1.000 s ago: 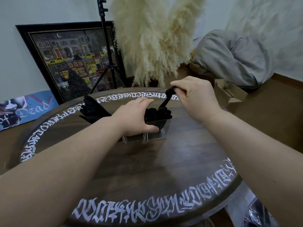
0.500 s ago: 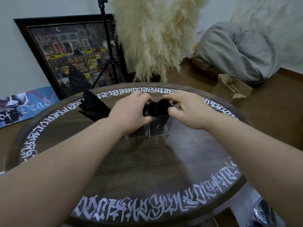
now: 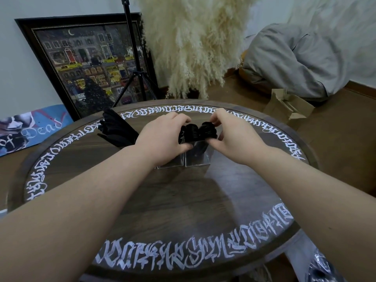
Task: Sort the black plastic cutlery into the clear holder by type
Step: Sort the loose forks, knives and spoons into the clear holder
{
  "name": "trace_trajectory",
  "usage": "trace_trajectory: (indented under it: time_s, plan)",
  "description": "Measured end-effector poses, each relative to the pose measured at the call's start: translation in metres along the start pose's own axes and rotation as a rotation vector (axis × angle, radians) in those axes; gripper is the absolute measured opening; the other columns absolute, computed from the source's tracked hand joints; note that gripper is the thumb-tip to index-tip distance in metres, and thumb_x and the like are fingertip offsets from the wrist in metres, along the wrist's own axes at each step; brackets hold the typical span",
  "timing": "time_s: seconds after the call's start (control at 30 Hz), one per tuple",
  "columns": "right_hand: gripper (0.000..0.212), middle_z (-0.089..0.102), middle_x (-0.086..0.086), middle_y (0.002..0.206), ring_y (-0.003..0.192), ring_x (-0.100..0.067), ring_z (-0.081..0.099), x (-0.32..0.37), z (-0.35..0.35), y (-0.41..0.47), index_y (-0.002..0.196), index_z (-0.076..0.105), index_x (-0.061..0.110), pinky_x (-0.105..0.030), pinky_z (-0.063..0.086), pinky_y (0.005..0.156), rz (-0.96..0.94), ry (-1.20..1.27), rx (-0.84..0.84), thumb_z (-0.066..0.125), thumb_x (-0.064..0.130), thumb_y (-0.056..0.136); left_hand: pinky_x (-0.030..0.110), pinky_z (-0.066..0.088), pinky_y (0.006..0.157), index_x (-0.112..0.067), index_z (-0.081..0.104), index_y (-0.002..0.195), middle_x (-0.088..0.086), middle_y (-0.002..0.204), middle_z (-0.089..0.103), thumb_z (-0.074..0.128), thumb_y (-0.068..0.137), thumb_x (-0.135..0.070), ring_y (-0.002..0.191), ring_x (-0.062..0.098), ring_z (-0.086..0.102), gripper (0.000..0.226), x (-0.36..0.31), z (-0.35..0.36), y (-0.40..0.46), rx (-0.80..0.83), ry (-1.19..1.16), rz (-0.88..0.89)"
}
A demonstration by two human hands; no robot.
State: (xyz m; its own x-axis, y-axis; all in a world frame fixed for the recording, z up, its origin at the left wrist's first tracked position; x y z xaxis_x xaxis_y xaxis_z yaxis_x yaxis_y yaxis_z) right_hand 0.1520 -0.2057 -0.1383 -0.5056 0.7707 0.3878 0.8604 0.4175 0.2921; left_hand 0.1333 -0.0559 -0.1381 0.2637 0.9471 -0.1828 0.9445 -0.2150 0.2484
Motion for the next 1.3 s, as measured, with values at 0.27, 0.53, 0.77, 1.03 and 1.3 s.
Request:
trace_trajectory:
  time_s: [0.27,0.53,0.77,1.03,1.3]
  plan:
    - [0.096,0.043,0.001,0.146,0.126,-0.021,0.049,-0.018,0.025,-0.024,0.151,0.02,0.022,-0.041,0.042,0.103,0.301,0.237,0.021,0.077,0.041,0.076,0.027,0.041,0.075,-0.017,0.058,0.088,-0.001,0.091,0.056,0.077,0.073,-0.033,0.084,0.019,0.054,0.029,0.017,-0.027,-0.077,-0.38,-0.125,-0.126]
    - [0.104,0.041,-0.003,0.147,0.133,-0.024,0.042,-0.02,0.073,-0.039,0.149,0.022,0.018,-0.037,0.037,0.108,0.536,0.423,-0.062,0.083,0.04,0.067,0.033,0.044,0.079,-0.013,0.047,0.116,0.004,0.114,0.059,0.077,0.071,-0.051,0.102,0.023,0.057,0.066,0.105,0.04,-0.134,-0.081,-0.462,-0.905]
    - [0.09,0.052,0.0,0.134,0.124,-0.021,0.048,-0.018,0.087,-0.032,0.139,0.034,0.018,-0.026,0.037,0.093,0.57,0.479,-0.182,0.084,0.039,0.067,0.03,0.037,0.102,-0.018,0.031,0.142,-0.002,0.141,0.047,0.083,0.067,-0.044,0.128,0.018,0.046,0.095,0.101,0.058,-0.111,-0.301,-0.757,-0.832]
    - [0.087,0.053,0.012,0.124,0.118,-0.013,0.052,-0.02,0.092,-0.031,0.134,0.035,0.022,-0.026,0.041,0.091,0.559,0.538,-0.219,0.086,0.038,0.066,0.033,0.042,0.099,-0.019,0.035,0.133,-0.003,0.132,0.051,0.084,0.064,-0.047,0.12,0.018,0.051,0.09,0.104,0.064,-0.105,-0.377,-0.719,-0.859]
    - [0.08,0.057,0.004,0.124,0.114,-0.017,0.054,-0.019,0.096,-0.031,0.124,0.038,0.021,-0.026,0.042,0.088,0.568,0.5,-0.266,0.086,0.042,0.064,0.031,0.043,0.091,-0.018,0.037,0.128,-0.002,0.128,0.053,0.084,0.064,-0.046,0.115,0.019,0.054,0.084,0.105,0.066,-0.101,-0.419,-0.679,-0.892]
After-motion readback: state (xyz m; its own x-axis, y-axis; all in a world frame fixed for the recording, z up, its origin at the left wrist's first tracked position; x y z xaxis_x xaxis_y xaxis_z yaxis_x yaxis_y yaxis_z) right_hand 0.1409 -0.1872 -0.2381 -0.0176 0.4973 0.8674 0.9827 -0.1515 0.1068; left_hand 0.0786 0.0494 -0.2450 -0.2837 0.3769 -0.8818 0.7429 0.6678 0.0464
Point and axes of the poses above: each hand's wrist, its own y-axis towards the middle knuckle, its own z-axis out of the palm, x = y × z, the point moved 7 cm from there along y, towards the middle knuckle
